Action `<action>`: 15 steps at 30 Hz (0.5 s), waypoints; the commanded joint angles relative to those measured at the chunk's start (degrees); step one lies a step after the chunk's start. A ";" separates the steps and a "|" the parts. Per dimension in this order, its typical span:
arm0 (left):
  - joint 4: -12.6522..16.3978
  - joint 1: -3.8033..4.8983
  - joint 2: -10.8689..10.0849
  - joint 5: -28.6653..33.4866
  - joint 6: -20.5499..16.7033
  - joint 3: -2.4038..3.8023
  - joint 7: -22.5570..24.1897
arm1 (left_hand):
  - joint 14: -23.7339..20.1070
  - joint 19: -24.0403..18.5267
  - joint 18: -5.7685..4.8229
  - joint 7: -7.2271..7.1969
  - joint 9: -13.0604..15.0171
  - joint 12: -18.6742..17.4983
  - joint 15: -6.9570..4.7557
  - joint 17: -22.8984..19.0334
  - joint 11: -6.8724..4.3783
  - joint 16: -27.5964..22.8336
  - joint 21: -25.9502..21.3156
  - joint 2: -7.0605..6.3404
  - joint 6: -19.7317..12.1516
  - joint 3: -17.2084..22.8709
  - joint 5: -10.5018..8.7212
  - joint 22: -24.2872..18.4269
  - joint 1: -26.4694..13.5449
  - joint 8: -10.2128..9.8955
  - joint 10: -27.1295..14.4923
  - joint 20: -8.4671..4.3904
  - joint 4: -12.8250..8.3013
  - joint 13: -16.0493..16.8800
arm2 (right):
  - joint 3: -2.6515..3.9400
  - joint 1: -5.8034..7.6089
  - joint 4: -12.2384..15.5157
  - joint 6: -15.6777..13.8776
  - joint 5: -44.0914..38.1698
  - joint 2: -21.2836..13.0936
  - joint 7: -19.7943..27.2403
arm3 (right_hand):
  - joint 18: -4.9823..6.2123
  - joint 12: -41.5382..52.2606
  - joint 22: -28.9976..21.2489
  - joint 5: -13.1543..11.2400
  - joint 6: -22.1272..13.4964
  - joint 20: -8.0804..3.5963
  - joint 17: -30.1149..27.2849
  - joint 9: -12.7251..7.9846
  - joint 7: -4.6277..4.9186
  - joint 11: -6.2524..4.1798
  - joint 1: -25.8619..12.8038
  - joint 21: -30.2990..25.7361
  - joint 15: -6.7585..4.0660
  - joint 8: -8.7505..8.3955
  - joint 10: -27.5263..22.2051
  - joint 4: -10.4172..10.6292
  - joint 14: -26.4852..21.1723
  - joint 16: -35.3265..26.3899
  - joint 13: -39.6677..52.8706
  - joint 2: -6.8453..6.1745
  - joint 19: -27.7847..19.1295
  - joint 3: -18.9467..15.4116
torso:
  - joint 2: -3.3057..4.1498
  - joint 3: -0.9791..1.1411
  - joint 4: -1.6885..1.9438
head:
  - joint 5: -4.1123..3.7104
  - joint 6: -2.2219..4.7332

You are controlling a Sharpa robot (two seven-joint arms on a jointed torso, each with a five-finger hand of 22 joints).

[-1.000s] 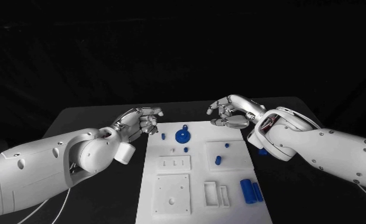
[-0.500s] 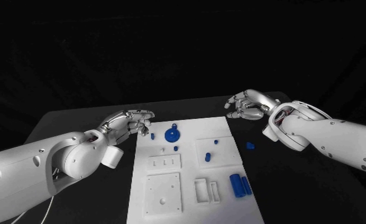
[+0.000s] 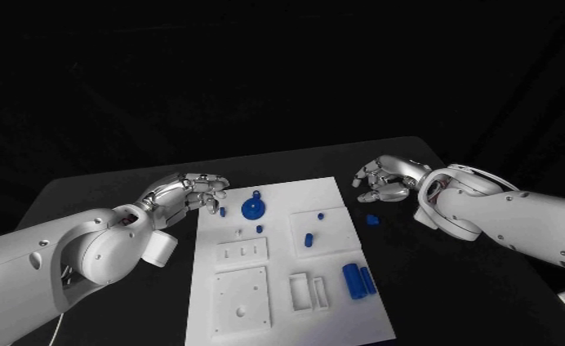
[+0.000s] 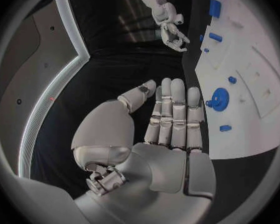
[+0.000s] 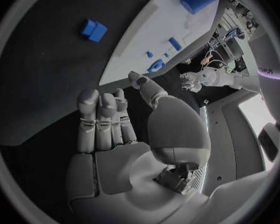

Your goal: Assemble the parts on the task board

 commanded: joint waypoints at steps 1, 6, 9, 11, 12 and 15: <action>-0.07 0.02 0.15 -1.12 0.09 -0.01 -0.06 | -0.06 -0.33 -0.53 0.36 -0.15 -0.30 0.42 -0.03 0.12 -0.29 -0.24 -0.06 -0.17 -0.35 0.20 -0.06 0.60 -0.10 0.40 -3.40 -0.13 -0.11 | -0.61 0.00 0.57 2.43 -7.42 -1.00 -1.83 | 5.81 0.15 0.44 -0.23 0.77 0.24 0.03 0.10 0.28 -0.19 0.61 -0.24 -0.11 0.39 -0.09 -0.08 -0.23 -0.17 -0.09 -0.02 -0.34 -0.33 | -0.07 0.14 -0.17 | -0.51 -0.25; -0.25 0.02 -0.03 -1.12 -0.01 -0.03 -0.01 | -0.06 -0.36 -0.53 0.41 -0.30 -0.54 0.48 -0.01 0.17 -0.49 -0.33 -0.20 -0.26 -0.42 0.19 -0.06 0.81 -0.09 0.43 -3.33 -0.11 -0.14 | -1.54 -0.09 0.53 2.03 -9.99 -1.62 -2.52 | 5.81 0.12 0.42 -0.24 0.95 0.36 0.01 0.10 0.19 -0.29 1.22 -0.31 -0.21 0.47 -0.03 -0.03 -0.23 -0.23 -0.16 -0.37 -0.32 -0.27 | -0.06 0.24 -0.28 | -0.84 -0.56; -0.26 0.02 -0.15 -1.12 -0.07 -0.03 0.00 | -0.06 -0.37 -0.53 0.43 -0.36 -0.65 0.51 0.00 0.20 -0.57 -0.38 -0.23 -0.30 -0.46 0.19 -0.06 0.86 -0.09 0.44 -3.29 -0.09 -0.15 | -1.87 -0.19 0.76 1.70 -11.03 -2.06 -2.88 | 5.81 0.06 0.39 -0.38 0.94 0.48 -0.03 0.07 0.19 -0.29 0.97 -0.38 -0.21 0.44 -0.03 0.02 -0.25 -0.30 -0.22 -0.66 -0.32 -0.49 | -0.06 0.22 -0.28 | -0.99 -0.77; -0.31 0.02 -0.18 -1.12 -0.06 -0.03 -0.07 | -0.08 -0.39 -0.54 0.45 -0.40 -0.70 0.53 0.00 0.20 -0.63 -0.41 -0.24 -0.32 -0.48 0.19 -0.07 0.90 -0.08 0.45 -3.27 -0.08 -0.16 | -2.01 -0.20 0.93 1.61 -11.99 -2.35 -3.18 | 5.81 0.01 0.37 -0.45 0.89 0.55 -0.05 0.04 0.21 -0.27 0.71 -0.44 -0.19 0.40 -0.05 0.04 -0.27 -0.36 -0.26 -0.95 -0.32 -0.71 | -0.03 0.24 -0.29 | -1.04 -0.81; -0.31 0.02 -0.18 -1.12 -0.07 -0.03 -0.10 | -0.08 -0.39 -0.54 0.45 -0.41 -0.73 0.54 0.01 0.21 -0.65 -0.43 -0.25 -0.33 -0.50 0.19 -0.07 0.91 -0.08 0.46 -3.26 -0.08 -0.16 | -2.08 -0.20 1.05 1.64 -12.21 -2.49 -3.23 | 5.81 -0.01 0.36 -0.47 0.87 0.58 -0.06 0.03 0.22 -0.26 0.59 -0.46 -0.19 0.39 -0.06 0.05 -0.27 -0.39 -0.29 -1.04 -0.32 -0.81 | -0.04 0.23 -0.28 | -1.07 -0.87; -0.23 0.02 -0.26 -1.12 -0.08 -0.05 -0.18 | -0.09 -0.42 -0.54 0.46 -0.45 -0.79 0.56 0.01 0.22 -0.71 -0.46 -0.28 -0.34 -0.51 0.19 -0.07 0.97 -0.07 0.47 -3.24 -0.09 -0.16 | -2.32 -0.20 1.41 1.55 -12.90 -2.67 -3.41 | 5.81 -0.06 0.32 -0.43 0.86 0.65 -0.09 0.00 0.23 -0.25 0.18 -0.55 -0.17 0.37 -0.06 0.06 -0.27 -0.45 -0.34 -1.33 -0.31 -1.15 | -0.06 0.25 -0.24 | -1.21 -0.99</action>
